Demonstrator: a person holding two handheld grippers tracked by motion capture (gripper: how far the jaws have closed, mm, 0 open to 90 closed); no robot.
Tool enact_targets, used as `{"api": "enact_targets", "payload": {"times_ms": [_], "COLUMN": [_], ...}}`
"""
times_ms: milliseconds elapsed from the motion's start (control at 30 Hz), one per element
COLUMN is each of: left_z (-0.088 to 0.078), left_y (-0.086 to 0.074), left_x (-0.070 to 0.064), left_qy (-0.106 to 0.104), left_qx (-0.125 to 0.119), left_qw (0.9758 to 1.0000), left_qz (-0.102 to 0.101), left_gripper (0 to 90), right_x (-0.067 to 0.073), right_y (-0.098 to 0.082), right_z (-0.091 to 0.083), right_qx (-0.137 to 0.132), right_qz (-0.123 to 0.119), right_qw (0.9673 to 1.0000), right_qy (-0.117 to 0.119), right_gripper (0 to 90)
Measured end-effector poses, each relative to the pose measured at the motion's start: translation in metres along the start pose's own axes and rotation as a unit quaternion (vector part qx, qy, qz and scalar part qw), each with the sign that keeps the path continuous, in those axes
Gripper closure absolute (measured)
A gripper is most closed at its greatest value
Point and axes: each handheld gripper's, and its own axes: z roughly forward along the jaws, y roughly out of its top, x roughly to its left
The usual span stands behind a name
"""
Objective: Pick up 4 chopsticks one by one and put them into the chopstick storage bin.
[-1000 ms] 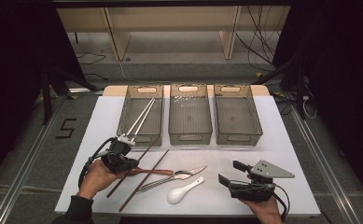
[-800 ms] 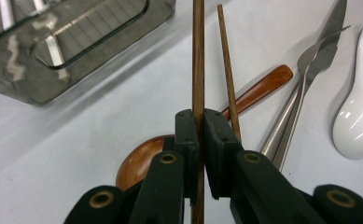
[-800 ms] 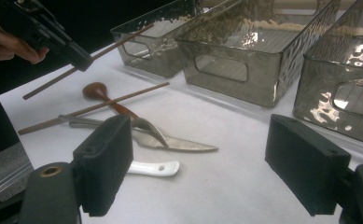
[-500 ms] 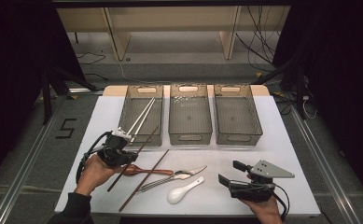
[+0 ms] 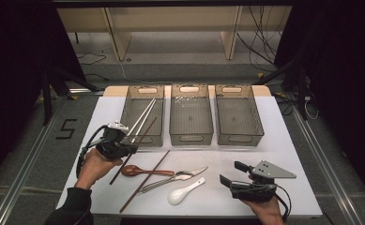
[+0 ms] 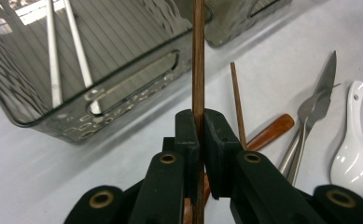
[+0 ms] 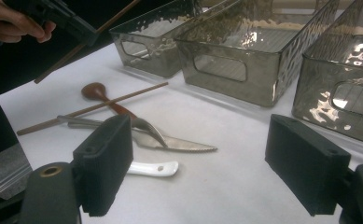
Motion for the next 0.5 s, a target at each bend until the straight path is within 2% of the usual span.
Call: {"api": "enact_targets", "payload": {"times_ms": [200, 500], "left_z": [-0.002, -0.010], "left_y": [0.009, 0.036], "left_x": [0.006, 0.013], "left_qy": [0.002, 0.019], "left_qx": [-0.013, -0.039], "left_qw": [0.9999, 0.9990], "left_qz": [-0.004, 0.001], "left_gripper": [84.4, 84.4], "right_x": [0.000, -0.001], "right_y": [0.000, 0.000], "right_z": [0.001, 0.001], "right_qx": [0.000, 0.000], "right_qz": [0.000, 0.002], "right_qw": [1.0000, 1.0000], "right_qy": [0.000, 0.000], "right_gripper": [23.8, 23.8]}}
